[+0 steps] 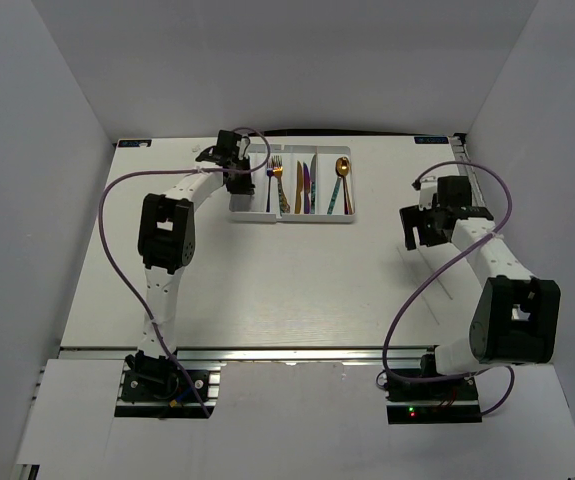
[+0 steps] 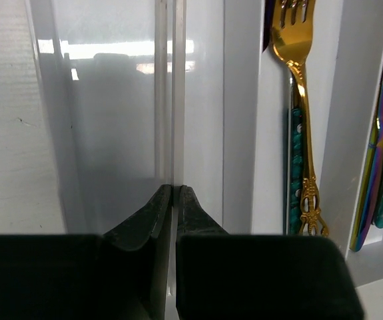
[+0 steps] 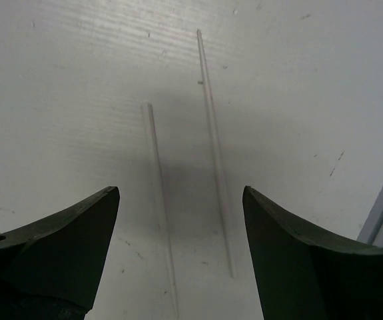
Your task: Sort the eating utensils into containers
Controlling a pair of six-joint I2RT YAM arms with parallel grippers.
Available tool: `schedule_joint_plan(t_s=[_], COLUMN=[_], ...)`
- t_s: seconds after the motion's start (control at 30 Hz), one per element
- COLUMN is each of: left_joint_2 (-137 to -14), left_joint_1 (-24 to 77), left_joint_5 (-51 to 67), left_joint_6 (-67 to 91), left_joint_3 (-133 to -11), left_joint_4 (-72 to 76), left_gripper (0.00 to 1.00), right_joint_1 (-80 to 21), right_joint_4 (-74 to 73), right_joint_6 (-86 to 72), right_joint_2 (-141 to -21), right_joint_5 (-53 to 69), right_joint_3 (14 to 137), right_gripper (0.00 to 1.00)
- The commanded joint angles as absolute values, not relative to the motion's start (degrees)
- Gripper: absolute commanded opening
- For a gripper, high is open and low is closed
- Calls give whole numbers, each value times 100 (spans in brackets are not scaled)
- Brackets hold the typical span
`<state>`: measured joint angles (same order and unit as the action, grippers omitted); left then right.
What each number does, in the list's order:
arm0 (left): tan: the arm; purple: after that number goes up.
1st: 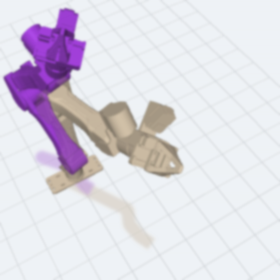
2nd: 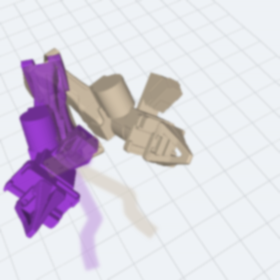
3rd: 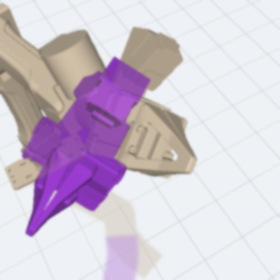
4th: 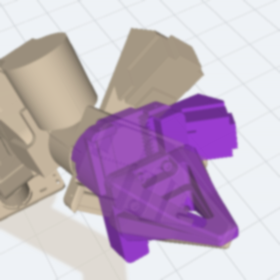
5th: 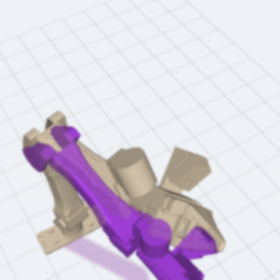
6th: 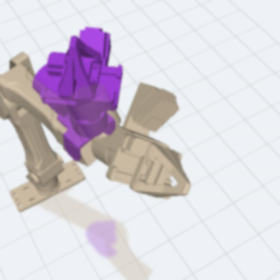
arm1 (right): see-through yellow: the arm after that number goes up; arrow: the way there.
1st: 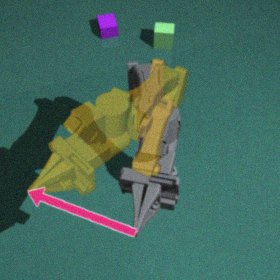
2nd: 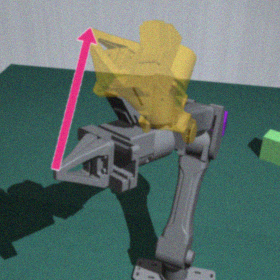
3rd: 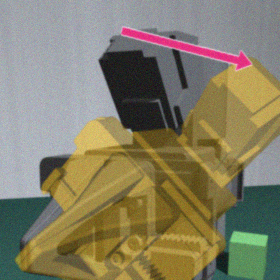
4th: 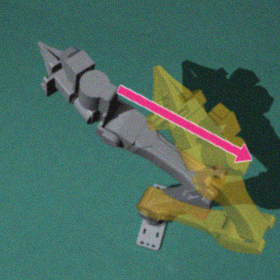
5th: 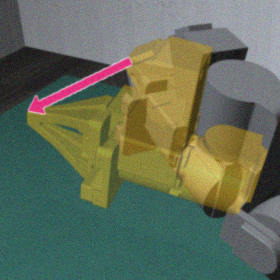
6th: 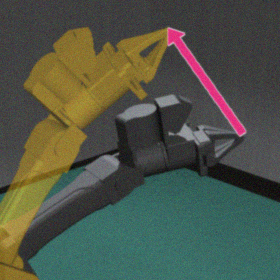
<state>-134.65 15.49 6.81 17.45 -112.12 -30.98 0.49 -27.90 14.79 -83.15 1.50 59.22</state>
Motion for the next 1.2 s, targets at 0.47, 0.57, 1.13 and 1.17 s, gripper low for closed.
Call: schedule_joint_plan(t_s=[0.47,0.57,1.13,1.17], left_joint_2=[-13245,-13114,-11839,-11795], left_joint_1=[1503,1503,1494,1494], left_joint_5=[712,659,325,316], left_joint_6=[1732,1679,1064,1029], left_joint_3=[-12032,-12199,-11382,-11321], left_joint_4=[-3270,-3243,-2584,-2558], left_gripper=[56,56,56,56], right_joint_1=[-492,-571,-686,-686], right_joint_4=[-3050,-3006,-2768,-2786], right_joint_6=[1890,1855,1459,1433], right_joint_2=[-8297,-8472,-9597,-9719], right_joint_5=[-615,-747,-704,-677], right_joint_3=[5300,5212,5194,5212], right_gripper=[70,68,40,33])
